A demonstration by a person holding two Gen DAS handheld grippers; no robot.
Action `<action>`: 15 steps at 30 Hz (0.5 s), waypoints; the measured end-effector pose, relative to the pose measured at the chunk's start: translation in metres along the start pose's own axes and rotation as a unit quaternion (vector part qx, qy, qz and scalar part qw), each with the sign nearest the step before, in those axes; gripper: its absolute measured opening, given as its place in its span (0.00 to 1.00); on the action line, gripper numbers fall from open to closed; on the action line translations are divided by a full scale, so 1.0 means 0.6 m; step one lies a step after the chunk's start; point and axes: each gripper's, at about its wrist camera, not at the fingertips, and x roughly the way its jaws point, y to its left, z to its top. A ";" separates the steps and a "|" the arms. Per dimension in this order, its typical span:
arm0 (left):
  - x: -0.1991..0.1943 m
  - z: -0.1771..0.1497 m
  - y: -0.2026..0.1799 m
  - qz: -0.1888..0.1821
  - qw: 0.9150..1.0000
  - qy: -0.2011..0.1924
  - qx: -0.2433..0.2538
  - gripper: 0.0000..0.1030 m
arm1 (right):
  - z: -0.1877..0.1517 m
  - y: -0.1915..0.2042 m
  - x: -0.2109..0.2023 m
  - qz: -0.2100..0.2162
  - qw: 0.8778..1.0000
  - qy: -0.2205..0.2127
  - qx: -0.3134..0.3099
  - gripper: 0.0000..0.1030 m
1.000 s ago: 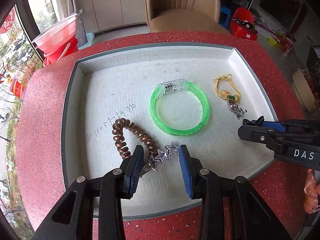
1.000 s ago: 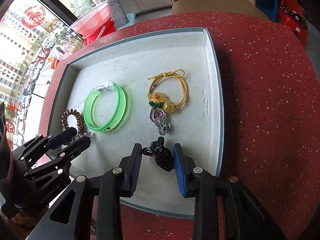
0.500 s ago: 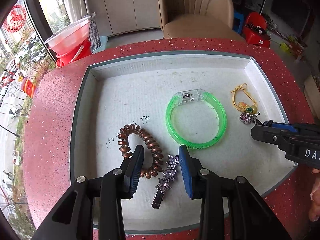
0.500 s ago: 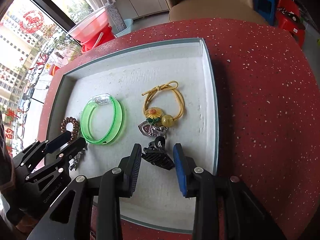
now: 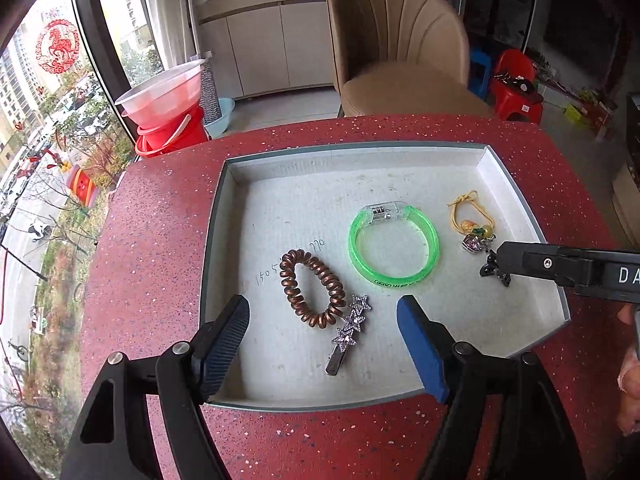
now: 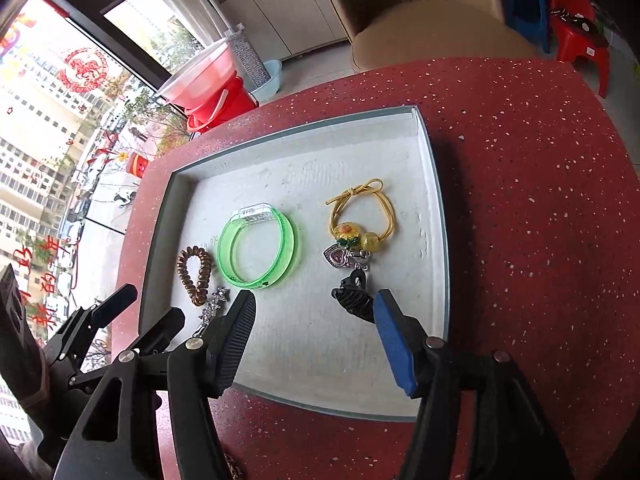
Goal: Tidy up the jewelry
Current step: 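Move both open tools back over the remaining jewelry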
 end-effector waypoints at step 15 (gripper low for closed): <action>-0.072 -0.080 0.024 0.012 1.000 0.003 -0.012 1.00 | -0.098 0.038 -0.066 0.021 1.000 0.000 0.007 0.78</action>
